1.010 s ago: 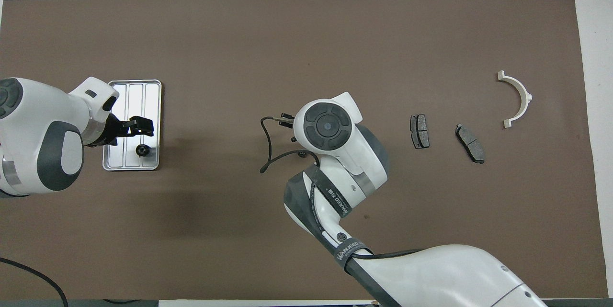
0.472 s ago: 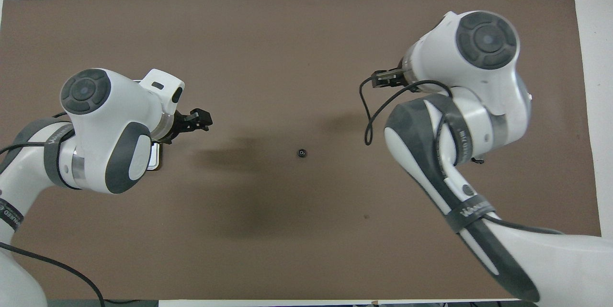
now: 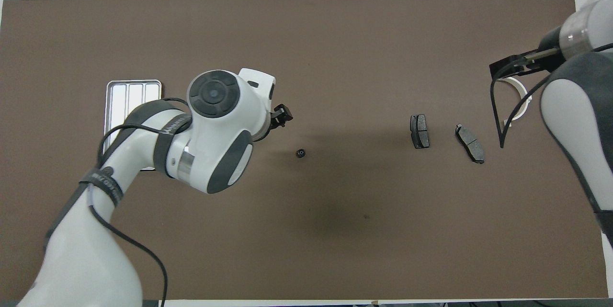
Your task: Pick bearing gear from pile to tray
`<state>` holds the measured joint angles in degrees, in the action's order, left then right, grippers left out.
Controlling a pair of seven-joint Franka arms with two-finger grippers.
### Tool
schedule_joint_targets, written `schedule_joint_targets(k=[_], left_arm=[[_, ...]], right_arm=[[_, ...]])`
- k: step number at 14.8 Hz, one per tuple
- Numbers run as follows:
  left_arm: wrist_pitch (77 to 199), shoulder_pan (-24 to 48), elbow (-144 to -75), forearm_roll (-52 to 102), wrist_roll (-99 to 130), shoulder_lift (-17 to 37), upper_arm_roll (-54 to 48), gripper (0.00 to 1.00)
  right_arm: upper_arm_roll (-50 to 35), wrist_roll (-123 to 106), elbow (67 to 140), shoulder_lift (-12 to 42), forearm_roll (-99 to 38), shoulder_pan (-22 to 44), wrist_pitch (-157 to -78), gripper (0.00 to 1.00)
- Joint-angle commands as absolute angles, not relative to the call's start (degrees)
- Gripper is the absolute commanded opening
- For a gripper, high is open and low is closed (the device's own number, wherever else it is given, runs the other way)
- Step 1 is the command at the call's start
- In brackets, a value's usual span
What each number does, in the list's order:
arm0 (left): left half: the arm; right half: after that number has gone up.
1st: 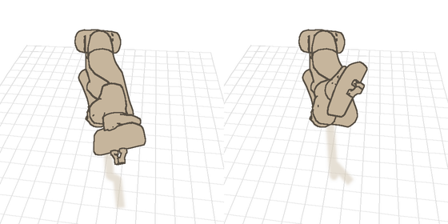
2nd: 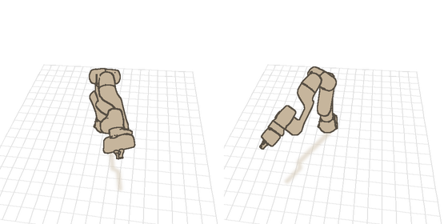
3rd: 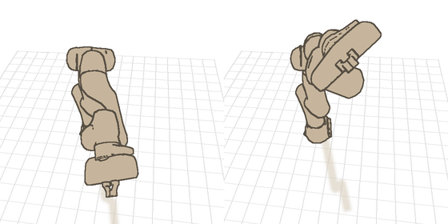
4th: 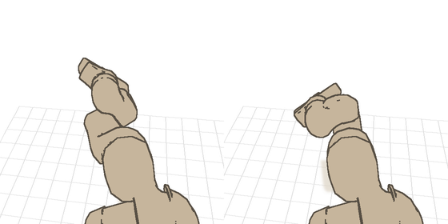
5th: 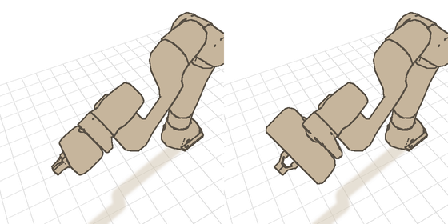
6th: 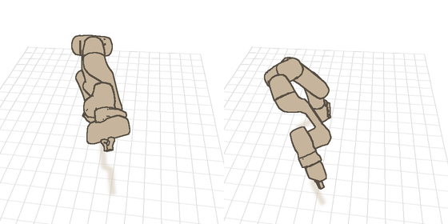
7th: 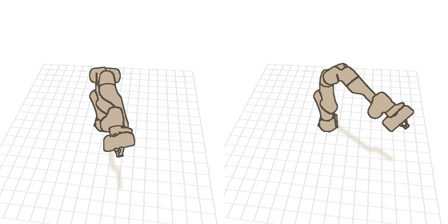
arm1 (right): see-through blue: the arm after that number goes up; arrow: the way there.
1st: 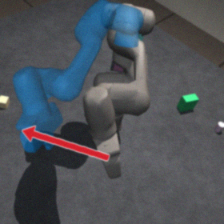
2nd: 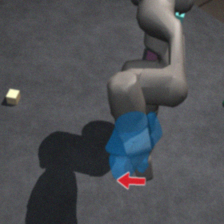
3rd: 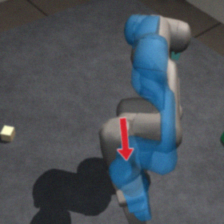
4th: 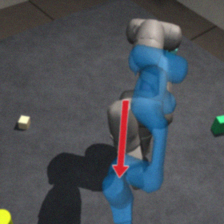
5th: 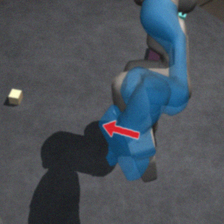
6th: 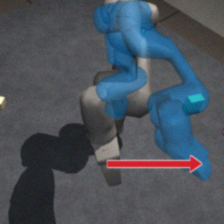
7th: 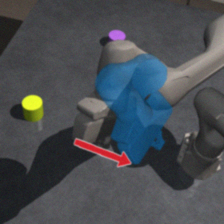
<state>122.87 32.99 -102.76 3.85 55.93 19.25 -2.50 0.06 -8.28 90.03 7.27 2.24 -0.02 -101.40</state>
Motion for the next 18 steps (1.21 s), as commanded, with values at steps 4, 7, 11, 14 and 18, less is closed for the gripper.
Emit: schedule_joint_targets(k=[4, 7, 11, 14, 18], left_arm=[[124.2, 39.2, -99.0, 3.1, 59.5, 25.6, -1.5, 1.00], [124.8, 40.0, -101.9, 3.1, 59.5, 25.3, -1.5, 1.00], [127.5, 40.1, -105.0, 3.2, 59.7, 24.6, -1.5, 0.96], [128.8, 40.0, -105.3, 3.2, 61.1, 24.6, -1.6, 0.85], [128.8, 40.0, -105.3, 3.3, 61.2, 24.6, -1.6, 0.75]], right_arm=[[-0.7, -10.1, 90.4, 3.1, 2.6, -2.0, -92.1, 1.00], [-0.6, -8.6, 91.1, 2.5, 2.1, -3.2, -91.8, 1.00], [0.5, -5.0, 93.4, 1.2, 1.1, -2.3, -92.2, 1.00], [0.4, -3.2, 93.9, 0.8, 0.6, -2.6, -91.2, 1.00], [0.4, -3.7, 94.0, 0.8, 0.6, -3.0, -91.8, 1.00]])
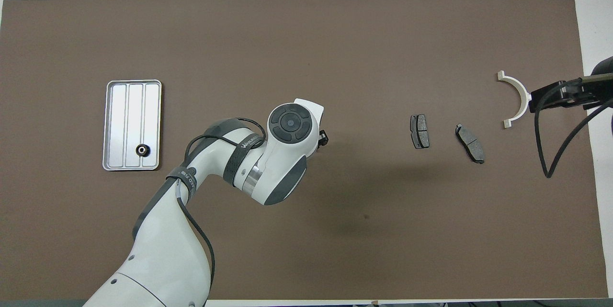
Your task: Pick bearing gear from pile to tray
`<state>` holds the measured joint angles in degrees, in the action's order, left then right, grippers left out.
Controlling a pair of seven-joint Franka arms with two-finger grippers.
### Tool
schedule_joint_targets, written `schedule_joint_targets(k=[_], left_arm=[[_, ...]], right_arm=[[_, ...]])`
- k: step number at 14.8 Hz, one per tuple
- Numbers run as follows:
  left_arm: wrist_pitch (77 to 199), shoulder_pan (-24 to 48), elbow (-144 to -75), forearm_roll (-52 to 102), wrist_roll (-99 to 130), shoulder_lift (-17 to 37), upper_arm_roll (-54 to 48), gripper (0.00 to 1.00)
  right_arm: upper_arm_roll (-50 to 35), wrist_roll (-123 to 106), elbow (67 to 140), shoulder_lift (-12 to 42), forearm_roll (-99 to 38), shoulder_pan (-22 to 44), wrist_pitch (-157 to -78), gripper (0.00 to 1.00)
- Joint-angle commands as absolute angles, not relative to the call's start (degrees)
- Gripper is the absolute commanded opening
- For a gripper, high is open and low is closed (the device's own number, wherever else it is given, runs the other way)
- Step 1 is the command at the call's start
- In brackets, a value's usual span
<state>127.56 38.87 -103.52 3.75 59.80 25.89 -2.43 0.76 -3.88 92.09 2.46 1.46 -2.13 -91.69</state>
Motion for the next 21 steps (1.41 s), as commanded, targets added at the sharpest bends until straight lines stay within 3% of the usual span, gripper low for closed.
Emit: schedule_joint_targets(k=[1, 4, 9, 11, 15, 21], left_arm=[[128.8, 40.1, -105.3, 3.3, 61.3, 24.6, -1.6, 0.72], [128.8, 40.1, -105.5, 3.3, 62.4, 24.6, -1.6, 0.60], [128.5, 40.5, -105.5, 3.3, 63.2, 24.5, -1.5, 0.17], [126.5, 40.4, -104.9, 3.3, 63.3, 24.5, -1.4, 0.06], [119.3, 38.1, -100.3, 3.2, 63.2, 24.3, -1.1, 0.05], [115.4, 26.5, -103.6, 3.1, 52.5, 16.8, -1.2, 0.05]], right_arm=[[0.4, -3.8, 94.0, 0.7, 0.6, -3.0, -91.8, 1.00], [0.4, -4.0, 94.7, -0.6, 0.6, -3.1, -91.8, 1.00], [0.5, -4.2, 96.7, -2.0, 0.6, -3.3, -91.8, 1.00], [0.5, -4.4, 96.7, -2.0, 0.6, -3.4, -91.9, 1.00], [0.5, -4.9, 96.4, -1.9, 0.6, -3.3, -92.1, 1.00], [0.5, -5.0, 96.5, -1.7, 0.7, -3.3, -92.3, 1.00]])
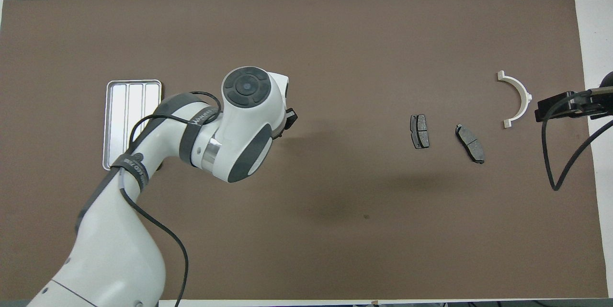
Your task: Pick bearing gear from pile to tray
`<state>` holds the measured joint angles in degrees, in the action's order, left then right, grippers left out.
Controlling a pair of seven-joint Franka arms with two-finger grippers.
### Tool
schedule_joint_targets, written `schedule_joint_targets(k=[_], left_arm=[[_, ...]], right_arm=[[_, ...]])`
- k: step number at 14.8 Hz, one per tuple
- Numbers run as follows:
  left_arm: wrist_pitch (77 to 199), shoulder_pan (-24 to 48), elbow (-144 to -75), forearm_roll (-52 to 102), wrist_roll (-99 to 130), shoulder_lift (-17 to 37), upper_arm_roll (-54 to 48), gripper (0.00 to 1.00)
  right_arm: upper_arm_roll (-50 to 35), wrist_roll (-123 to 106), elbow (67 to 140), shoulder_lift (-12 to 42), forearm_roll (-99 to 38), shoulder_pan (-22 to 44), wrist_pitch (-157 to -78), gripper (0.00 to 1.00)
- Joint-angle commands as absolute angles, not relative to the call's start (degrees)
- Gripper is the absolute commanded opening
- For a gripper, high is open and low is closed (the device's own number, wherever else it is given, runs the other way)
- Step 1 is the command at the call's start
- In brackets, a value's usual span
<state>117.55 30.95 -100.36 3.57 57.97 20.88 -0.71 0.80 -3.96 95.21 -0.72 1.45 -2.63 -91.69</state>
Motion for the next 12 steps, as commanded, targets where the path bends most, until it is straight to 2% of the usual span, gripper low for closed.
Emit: schedule_joint_targets(k=[1, 9, 12], left_arm=[[114.8, 23.9, -104.1, 3.1, 49.1, 15.9, -1.2, 0.05], [115.0, 7.2, -104.0, 2.9, 25.5, 16.0, -1.1, 0.06], [115.0, 5.5, -102.8, 2.8, 23.6, 16.4, -1.1, 0.06]], right_arm=[[0.5, -4.9, 96.5, -1.7, 0.6, -3.3, -92.3, 1.00], [0.5, -5.0, 96.7, -2.0, 0.7, -3.3, -92.3, 1.00], [0.5, -4.7, 96.6, -2.0, 0.7, -3.2, -92.3, 1.00]])
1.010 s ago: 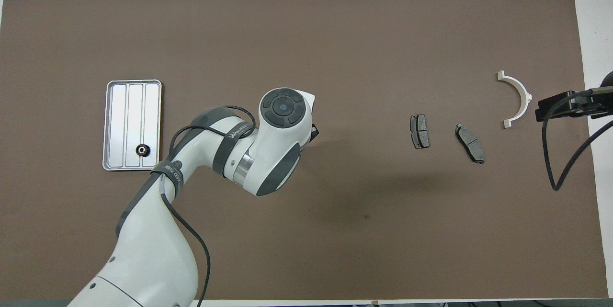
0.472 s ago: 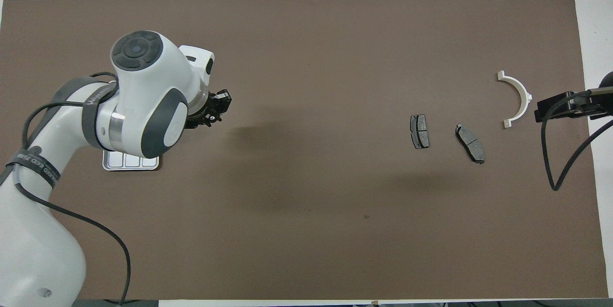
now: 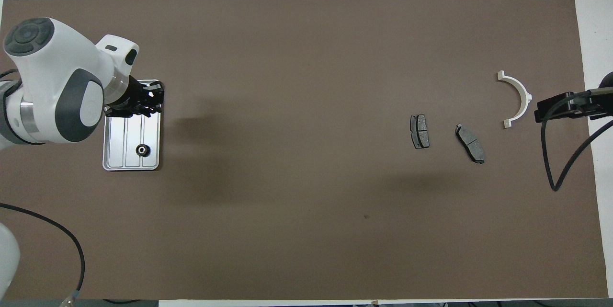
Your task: Pick bearing gear from pile to tray
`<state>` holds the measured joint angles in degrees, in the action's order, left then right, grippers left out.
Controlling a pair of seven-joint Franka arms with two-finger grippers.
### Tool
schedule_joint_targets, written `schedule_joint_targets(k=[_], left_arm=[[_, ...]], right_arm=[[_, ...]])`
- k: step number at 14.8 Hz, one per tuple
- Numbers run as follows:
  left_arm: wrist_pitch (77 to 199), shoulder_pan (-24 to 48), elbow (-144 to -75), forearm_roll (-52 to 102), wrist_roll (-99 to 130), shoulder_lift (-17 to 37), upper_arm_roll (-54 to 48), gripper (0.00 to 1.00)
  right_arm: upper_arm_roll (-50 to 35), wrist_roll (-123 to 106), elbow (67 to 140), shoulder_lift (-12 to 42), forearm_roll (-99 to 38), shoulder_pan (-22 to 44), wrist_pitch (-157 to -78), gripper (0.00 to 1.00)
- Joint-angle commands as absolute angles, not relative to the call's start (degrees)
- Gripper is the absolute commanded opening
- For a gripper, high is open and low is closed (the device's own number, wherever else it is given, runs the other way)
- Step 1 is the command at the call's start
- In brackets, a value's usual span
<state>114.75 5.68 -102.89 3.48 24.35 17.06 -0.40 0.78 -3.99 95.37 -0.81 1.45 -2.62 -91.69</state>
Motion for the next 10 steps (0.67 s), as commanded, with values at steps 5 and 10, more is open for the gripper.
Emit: schedule_joint_targets(k=[5, 10], left_arm=[[121.8, 2.5, -106.9, -1.6, 21.3, 16.3, -1.1, 0.06], [126.6, 1.1, -109.8, -1.8, 21.1, 16.8, -1.1, 0.06]], right_arm=[[0.5, -4.7, 96.7, -2.0, 0.7, -3.3, -92.3, 1.00], [0.5, -4.7, 96.7, -2.0, 0.7, -3.2, -92.3, 1.00]])
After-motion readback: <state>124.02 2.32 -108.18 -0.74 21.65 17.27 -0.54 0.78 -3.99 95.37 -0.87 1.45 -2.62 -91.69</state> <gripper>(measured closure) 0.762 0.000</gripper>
